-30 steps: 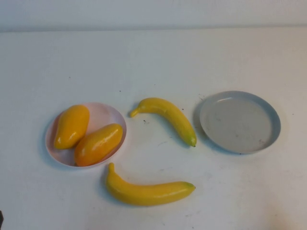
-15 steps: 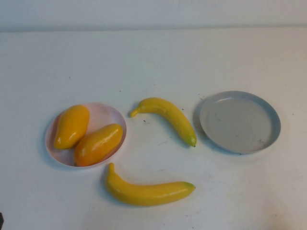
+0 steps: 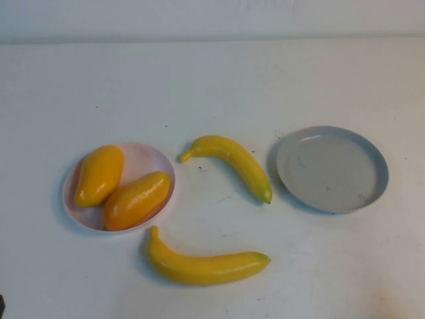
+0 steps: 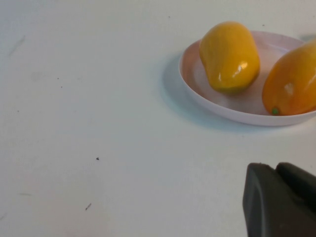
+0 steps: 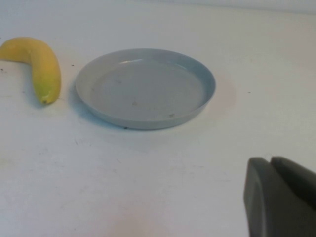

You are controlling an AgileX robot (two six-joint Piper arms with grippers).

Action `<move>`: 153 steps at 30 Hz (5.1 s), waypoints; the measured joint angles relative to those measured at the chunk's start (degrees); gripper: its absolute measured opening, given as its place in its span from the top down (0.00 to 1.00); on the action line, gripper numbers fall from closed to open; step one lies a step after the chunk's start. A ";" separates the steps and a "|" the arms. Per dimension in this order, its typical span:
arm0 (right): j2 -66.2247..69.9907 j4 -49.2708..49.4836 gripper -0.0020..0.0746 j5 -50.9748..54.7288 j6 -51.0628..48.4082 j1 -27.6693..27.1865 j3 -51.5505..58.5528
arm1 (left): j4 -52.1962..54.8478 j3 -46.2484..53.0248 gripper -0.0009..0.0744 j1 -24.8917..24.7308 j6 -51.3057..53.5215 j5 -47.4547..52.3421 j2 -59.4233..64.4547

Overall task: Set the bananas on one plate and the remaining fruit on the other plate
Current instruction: Put another type of fruit in the right plate

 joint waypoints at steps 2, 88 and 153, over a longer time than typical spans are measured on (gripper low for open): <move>0.00 0.00 0.99 0.00 0.00 0.00 0.00 | 0.00 0.00 0.99 0.00 0.00 0.00 0.00; 104.25 -2.96 0.43 29.68 -34.06 40.27 -74.70 | 0.16 0.00 0.99 0.00 0.00 0.00 0.00; 117.90 -15.21 0.55 44.75 18.00 12.03 -92.25 | 0.16 0.00 0.99 0.00 0.00 0.00 0.00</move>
